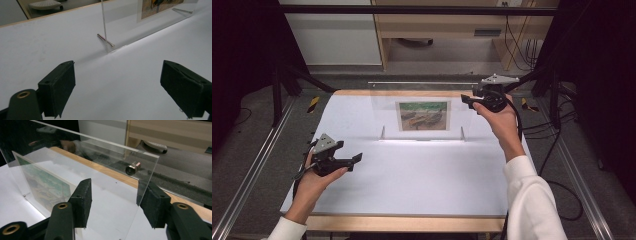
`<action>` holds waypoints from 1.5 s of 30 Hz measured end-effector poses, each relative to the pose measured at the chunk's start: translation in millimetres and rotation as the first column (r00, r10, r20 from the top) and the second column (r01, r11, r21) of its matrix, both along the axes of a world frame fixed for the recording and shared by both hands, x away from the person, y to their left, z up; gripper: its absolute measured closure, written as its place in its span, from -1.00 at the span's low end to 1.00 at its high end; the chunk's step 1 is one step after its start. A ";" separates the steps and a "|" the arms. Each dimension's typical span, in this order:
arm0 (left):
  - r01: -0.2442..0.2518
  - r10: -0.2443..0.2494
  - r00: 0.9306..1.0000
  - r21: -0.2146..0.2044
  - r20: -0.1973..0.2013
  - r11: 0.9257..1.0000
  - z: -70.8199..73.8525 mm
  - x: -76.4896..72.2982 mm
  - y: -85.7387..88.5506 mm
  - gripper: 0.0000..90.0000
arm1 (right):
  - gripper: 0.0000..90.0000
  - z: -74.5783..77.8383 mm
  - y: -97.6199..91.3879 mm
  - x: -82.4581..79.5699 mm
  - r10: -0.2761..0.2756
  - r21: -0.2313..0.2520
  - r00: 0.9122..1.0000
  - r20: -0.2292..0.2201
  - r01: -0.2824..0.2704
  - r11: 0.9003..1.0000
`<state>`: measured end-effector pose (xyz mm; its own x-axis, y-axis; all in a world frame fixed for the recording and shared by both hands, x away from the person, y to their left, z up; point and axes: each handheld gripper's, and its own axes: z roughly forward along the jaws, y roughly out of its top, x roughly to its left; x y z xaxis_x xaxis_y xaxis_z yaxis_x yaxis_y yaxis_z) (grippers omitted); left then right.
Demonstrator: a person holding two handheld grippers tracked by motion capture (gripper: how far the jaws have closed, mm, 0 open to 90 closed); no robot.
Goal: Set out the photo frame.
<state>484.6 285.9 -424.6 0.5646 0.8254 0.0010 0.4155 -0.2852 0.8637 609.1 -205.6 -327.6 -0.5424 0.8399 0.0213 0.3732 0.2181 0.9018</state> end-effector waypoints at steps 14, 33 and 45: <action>-0.007 0.007 1.000 0.009 -0.009 1.000 -2.1 0.5 1.7 -0.75 | -0.55 -0.7 7.3 -1.6 -0.047 -0.042 0.999 -0.006 0.047 0.998; -0.029 0.029 0.999 0.016 -0.017 0.999 -4.6 0.4 0.8 -0.78 | -0.84 14.9 2.9 -26.7 -0.104 -0.069 0.994 0.030 0.106 0.992; -0.024 0.026 0.999 0.062 -0.028 0.998 -8.4 -3.8 -3.9 -0.82 | -0.86 17.3 -9.3 -67.8 -0.142 -0.038 0.988 0.061 0.144 0.989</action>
<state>480.8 282.0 -433.0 0.5441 0.8382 0.0367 0.4476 -0.3270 0.8323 541.3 -214.9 -310.3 -0.4159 0.9084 -0.0442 0.3504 0.2049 0.9139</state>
